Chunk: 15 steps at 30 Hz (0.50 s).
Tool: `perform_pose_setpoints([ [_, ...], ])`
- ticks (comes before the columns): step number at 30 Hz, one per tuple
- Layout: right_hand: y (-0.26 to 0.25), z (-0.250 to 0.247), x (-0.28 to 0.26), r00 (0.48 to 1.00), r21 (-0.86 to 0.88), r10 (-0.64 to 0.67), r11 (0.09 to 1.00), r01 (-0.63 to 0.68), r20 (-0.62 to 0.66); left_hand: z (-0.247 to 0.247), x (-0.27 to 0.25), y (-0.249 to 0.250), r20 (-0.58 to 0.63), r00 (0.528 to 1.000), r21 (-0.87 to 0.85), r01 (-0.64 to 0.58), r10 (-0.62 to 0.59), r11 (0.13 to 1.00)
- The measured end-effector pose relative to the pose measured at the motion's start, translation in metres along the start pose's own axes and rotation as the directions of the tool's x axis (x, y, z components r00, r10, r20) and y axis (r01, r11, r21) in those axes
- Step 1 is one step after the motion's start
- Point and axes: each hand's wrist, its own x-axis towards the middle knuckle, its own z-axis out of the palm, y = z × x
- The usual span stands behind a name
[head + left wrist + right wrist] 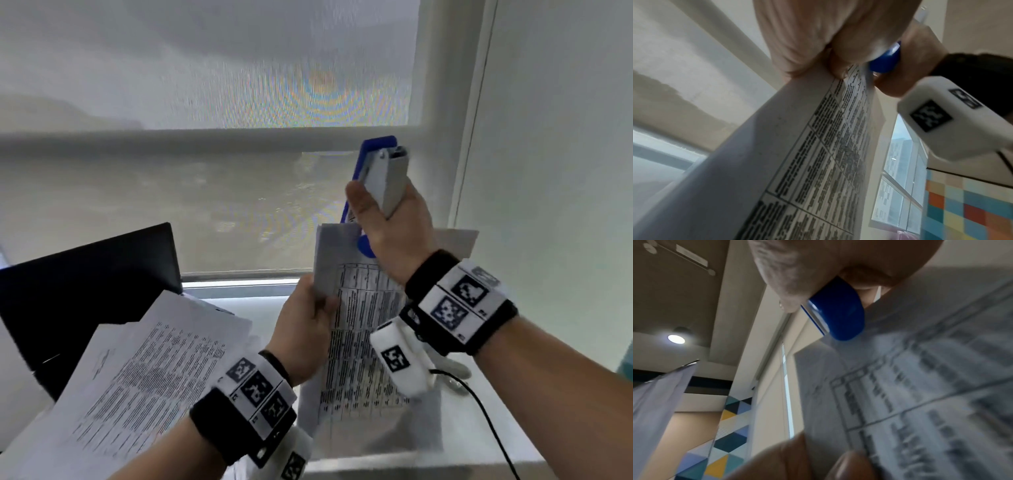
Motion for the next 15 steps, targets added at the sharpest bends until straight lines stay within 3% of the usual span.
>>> perform_pose_setpoints([
  [8, -0.008, 0.021, 0.006, 1.0, 0.017, -0.016, 1.0, 0.016, 0.003, -0.007, -0.011, 0.004, 0.071, 0.994, -0.004, -0.088, 0.088, 0.996],
  [11, -0.001, 0.025, 0.006, 0.999, 0.016, 0.035, 0.999, -0.036, 0.029, -0.006, -0.009, -0.004, 0.077, 0.997, -0.012, -0.025, 0.026, 1.0],
  [15, 0.009, 0.02, 0.014, 0.993, 0.11, 0.11, 0.988, -0.104, -0.041, -0.007, -0.004, -0.02, 0.099, 0.979, -0.033, 0.182, -0.178, 0.983],
])
